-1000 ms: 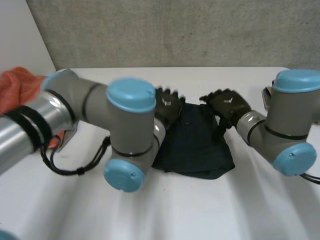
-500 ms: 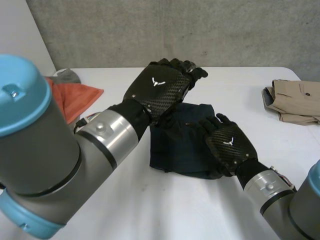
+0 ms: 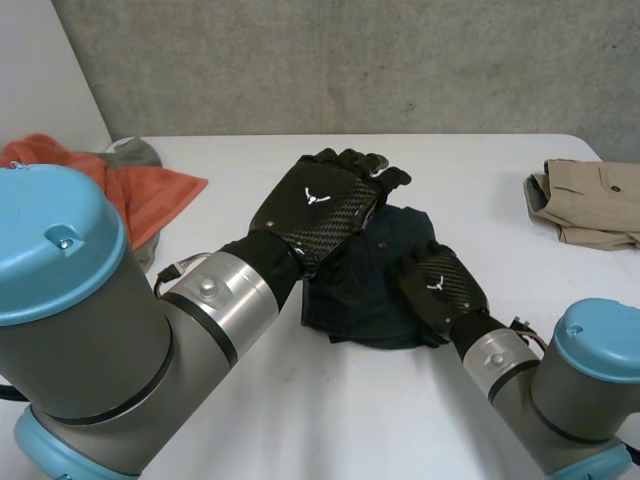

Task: Fold the laundry.

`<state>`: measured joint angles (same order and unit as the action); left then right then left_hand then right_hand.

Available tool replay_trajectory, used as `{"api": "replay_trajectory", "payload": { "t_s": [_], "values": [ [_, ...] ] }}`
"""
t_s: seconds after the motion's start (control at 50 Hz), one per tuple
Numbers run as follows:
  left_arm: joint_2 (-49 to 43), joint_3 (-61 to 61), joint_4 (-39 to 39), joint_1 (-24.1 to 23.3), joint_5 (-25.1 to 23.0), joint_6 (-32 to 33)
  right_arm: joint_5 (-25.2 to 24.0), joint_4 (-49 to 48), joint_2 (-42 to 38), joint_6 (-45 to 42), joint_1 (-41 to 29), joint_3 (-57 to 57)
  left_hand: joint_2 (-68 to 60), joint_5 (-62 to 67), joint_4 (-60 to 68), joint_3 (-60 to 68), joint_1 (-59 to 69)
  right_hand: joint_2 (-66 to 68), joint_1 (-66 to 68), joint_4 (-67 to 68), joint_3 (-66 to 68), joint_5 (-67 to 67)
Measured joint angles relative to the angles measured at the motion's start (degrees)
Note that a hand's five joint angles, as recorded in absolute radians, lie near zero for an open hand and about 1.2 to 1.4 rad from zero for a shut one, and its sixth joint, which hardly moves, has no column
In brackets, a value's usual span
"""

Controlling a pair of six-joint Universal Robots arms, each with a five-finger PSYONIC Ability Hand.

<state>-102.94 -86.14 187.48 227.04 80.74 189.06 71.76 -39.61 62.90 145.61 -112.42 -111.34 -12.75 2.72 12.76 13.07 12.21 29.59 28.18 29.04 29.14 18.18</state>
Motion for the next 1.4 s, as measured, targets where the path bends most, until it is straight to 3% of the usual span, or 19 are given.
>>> {"api": "replay_trajectory", "payload": {
  "t_s": [0.2,0.4,0.68,0.86,0.98,1.18,1.4],
  "values": [
    [0.06,-0.27,-0.08,0.23,0.05,-0.06,0.29,-1.0,-4.12,0.03,-1.29,4.46,0.0,0.0,0.0,0.0,0.0,5.07,6.22,5.59,5.59,4.18],
    [0.43,-1.17,0.05,0.39,0.06,-0.09,0.59,-0.87,-7.21,0.39,-1.52,9.99,0.0,0.0,0.0,0.0,0.0,35.72,28.49,36.55,36.33,31.49],
    [0.98,-0.98,0.17,1.34,0.16,0.0,0.39,1.33,-8.09,1.32,0.27,19.89,0.0,0.0,0.0,0.0,0.0,36.96,31.02,39.52,38.09,34.66],
    [0.99,0.03,0.71,1.73,0.17,-0.05,-6.31,1.03,-5.34,2.35,6.43,30.04,0.0,0.0,0.0,0.0,0.0,36.96,31.02,39.66,39.08,35.79],
    [0.93,0.51,1.36,1.78,0.26,-0.09,-8.83,-0.56,-8.83,6.66,12.5,41.03,0.0,0.0,0.0,0.0,0.0,36.96,31.02,39.67,39.09,36.05],
    [0.89,0.77,1.5,1.72,0.28,-0.1,-7.52,-6.69,-21.44,15.89,26.49,58.63,0.0,0.0,0.0,0.0,0.01,37.4,31.02,39.68,39.09,36.6],
    [0.51,1.48,1.48,1.62,0.28,-0.02,-7.79,-8.35,-37.79,18.18,38.36,65.41,0.0,0.0,0.0,0.0,0.0,37.67,31.02,39.92,39.28,36.61]
  ]
}}
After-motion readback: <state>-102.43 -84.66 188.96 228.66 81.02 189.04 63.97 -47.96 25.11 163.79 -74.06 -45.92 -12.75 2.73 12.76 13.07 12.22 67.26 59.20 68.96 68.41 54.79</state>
